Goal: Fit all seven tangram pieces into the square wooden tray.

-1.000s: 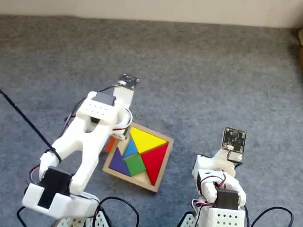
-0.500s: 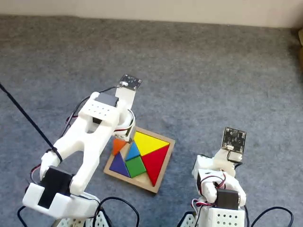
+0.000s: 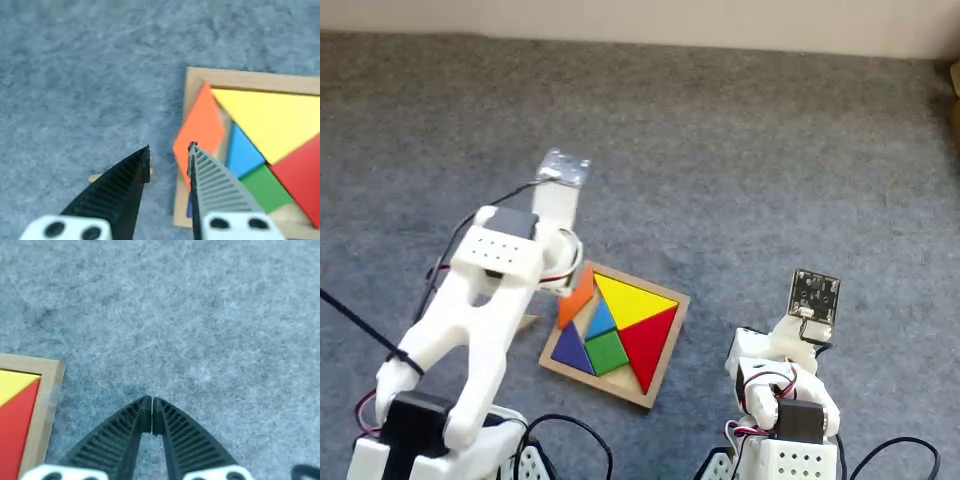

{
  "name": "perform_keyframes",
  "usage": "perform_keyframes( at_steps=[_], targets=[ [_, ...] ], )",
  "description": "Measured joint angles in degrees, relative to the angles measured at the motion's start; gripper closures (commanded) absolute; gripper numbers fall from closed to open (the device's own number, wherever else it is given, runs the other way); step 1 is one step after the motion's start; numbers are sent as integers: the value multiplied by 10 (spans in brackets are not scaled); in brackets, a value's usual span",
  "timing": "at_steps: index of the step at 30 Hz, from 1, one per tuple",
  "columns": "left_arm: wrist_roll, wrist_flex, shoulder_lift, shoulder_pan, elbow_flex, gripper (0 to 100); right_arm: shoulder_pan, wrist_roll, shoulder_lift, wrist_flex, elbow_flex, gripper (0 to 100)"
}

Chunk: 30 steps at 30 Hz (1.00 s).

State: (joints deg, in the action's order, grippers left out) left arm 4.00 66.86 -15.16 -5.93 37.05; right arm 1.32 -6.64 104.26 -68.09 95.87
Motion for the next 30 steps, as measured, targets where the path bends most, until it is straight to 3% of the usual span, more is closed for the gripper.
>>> perform_keyframes(
  at_steps=[6,30],
  targets=[
    [-60,-56,39,43,35,870,0,0,0,0,0,979],
    [-62,-47,66,1,35,873,0,0,0,0,0,979]
  ],
)
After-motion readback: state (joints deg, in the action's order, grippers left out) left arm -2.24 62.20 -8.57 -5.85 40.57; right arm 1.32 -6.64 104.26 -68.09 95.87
